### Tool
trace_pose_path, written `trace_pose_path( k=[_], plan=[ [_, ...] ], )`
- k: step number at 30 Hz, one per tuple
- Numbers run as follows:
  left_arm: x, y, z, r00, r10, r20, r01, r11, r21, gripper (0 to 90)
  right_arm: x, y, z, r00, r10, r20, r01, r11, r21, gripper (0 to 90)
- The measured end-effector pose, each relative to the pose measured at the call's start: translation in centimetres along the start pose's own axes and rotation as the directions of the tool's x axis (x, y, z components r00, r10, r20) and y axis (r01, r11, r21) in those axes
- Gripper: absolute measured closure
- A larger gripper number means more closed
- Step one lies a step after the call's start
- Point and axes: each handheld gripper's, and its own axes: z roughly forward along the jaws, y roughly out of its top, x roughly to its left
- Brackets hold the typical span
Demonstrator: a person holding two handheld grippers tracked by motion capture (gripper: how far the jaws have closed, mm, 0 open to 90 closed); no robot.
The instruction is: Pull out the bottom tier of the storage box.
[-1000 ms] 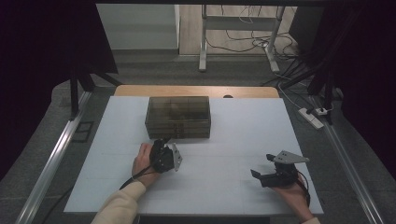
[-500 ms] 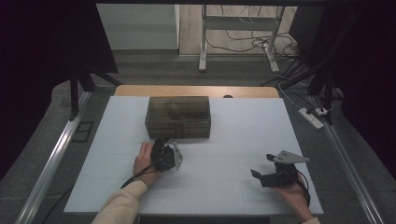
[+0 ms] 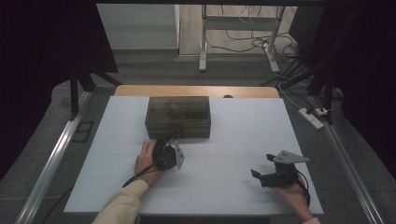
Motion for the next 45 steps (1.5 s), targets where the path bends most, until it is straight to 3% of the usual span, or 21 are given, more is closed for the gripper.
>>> trace_pose_path(
  k=[45],
  plan=[
    [-0.2, 0.4, 1.4, 0.9998, 0.020, -0.006, -0.020, 0.9996, 0.022, 49.7, 0.0, 0.0, 0.0, 1.0000, -0.001, 0.002, 0.001, 1.000, 0.002, 7.3]
  ],
)
